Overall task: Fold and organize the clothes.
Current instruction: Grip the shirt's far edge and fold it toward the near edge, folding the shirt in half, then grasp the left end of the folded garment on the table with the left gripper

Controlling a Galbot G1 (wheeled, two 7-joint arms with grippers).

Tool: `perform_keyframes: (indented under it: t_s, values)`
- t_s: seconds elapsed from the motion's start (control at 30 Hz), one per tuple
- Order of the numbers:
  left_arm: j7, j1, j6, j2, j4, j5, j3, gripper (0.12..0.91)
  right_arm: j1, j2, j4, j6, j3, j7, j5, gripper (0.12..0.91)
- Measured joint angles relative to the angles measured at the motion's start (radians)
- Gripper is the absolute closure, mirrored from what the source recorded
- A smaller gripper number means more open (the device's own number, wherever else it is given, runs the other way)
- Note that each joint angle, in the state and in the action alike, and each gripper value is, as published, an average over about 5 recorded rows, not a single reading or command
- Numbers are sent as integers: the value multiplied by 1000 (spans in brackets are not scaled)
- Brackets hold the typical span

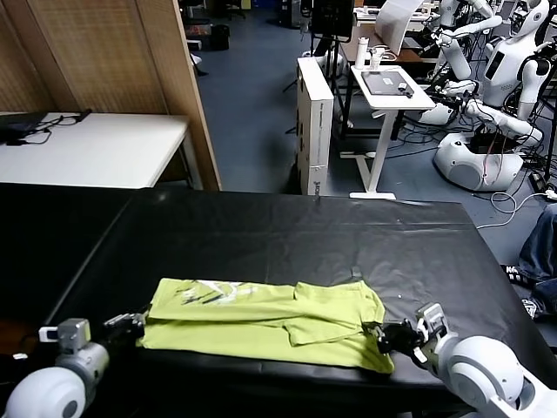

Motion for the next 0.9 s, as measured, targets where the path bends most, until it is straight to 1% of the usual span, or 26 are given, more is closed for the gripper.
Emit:
perform_keyframes:
  t_s: [0.17,0.23,0.27,0.3,0.37,0.4,0.47,0.5,0.53,0.6,0.63,0.7,0.73,0.77,0.83,0.9]
  values:
    - [0,14,1,-10,-4,0,-6,883,-10,-2,17,0,13,9,6,885]
    - [-2,20,4,-15,-9,1,-5,883,-14,-3,28,0,23,14,9,868]
    - [-3,23,5,-19,-12,2,-5,883,-18,-4,34,0,28,17,11,842]
    - [-5,26,6,-22,-15,3,-5,876,-21,-4,41,0,34,19,12,796]
    - [-13,32,8,-29,-22,4,-5,827,-30,-3,58,0,48,23,16,694]
    - [-16,35,9,-33,-25,4,-5,783,-36,-1,68,0,57,23,17,619]
    - [-23,42,10,-39,-30,5,-7,665,-47,4,82,0,77,21,18,505]
    - [-24,46,11,-42,-32,6,-9,608,-51,8,87,0,89,19,18,429]
    - [-25,49,11,-45,-33,8,-12,532,-54,13,89,0,101,16,17,372]
    - [-26,55,11,-50,-34,10,-19,418,-53,25,85,0,121,15,13,251]
    - [-28,56,10,-53,-34,10,-24,343,-49,32,79,0,128,16,9,205]
    - [-31,52,8,-59,-34,7,-34,240,-33,53,57,6,133,24,0,144]
    - [-32,47,6,-63,-33,5,-40,190,-21,66,42,13,132,31,-3,131]
    - [-33,39,5,-68,-31,3,-45,160,-7,81,26,22,128,38,-6,126]
    - [-34,18,2,-79,-23,-1,-51,133,25,114,-10,42,117,50,-8,120]
    - [-34,-10,0,-91,-11,2,-49,126,60,148,-46,55,102,57,-8,119]
